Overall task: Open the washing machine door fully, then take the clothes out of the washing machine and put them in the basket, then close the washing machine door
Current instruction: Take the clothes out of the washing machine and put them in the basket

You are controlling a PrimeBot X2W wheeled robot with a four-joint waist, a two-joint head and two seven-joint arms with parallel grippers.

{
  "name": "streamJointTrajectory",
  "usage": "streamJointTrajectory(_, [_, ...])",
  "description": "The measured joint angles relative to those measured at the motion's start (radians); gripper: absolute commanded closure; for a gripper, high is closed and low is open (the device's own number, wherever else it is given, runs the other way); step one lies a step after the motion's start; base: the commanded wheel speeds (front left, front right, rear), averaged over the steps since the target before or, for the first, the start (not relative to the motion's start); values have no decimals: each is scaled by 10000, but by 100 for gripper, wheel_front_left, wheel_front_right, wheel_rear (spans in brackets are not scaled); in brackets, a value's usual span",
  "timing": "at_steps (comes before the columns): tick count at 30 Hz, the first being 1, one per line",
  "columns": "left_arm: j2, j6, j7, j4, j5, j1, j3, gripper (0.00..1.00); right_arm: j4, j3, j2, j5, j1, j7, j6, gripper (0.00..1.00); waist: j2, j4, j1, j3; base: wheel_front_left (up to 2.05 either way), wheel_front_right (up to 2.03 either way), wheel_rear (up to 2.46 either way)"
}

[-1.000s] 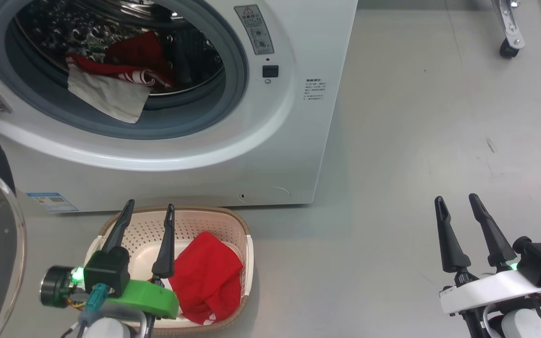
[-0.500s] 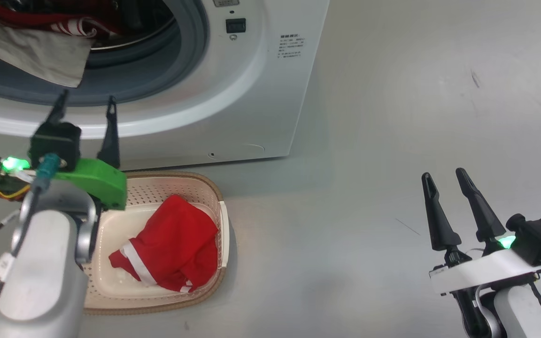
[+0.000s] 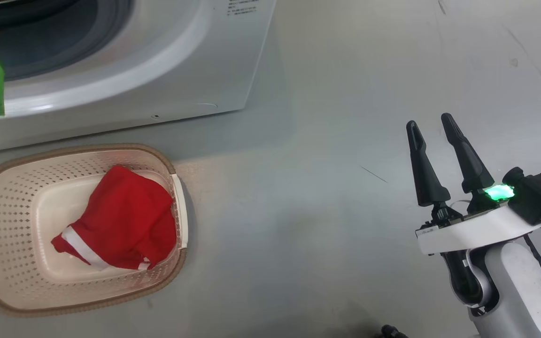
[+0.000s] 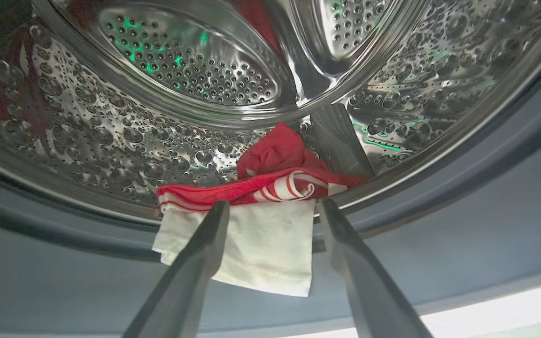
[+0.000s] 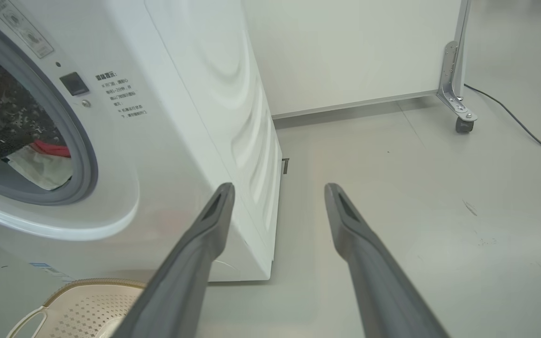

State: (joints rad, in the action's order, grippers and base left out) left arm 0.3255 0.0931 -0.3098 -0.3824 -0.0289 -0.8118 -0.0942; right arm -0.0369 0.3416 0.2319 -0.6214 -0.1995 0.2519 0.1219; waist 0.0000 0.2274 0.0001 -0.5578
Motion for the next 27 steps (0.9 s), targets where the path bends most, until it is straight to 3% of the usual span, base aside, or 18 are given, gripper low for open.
streamJointTrajectory(14, [518, 127, -1296, -1636, 934, -1169, 10, 0, 123, 130, -42, -198, -638, 0, 0, 0, 0, 1112, 0, -1114, 0, 0, 0])
streamJointTrajectory(27, [627, 161, -1569, -1933, 1384, -1421, 165, 0, 217, -48, -8, -205, -646, 0, 0, 0, 0, 1287, 0, -1361, 0, 0, 0])
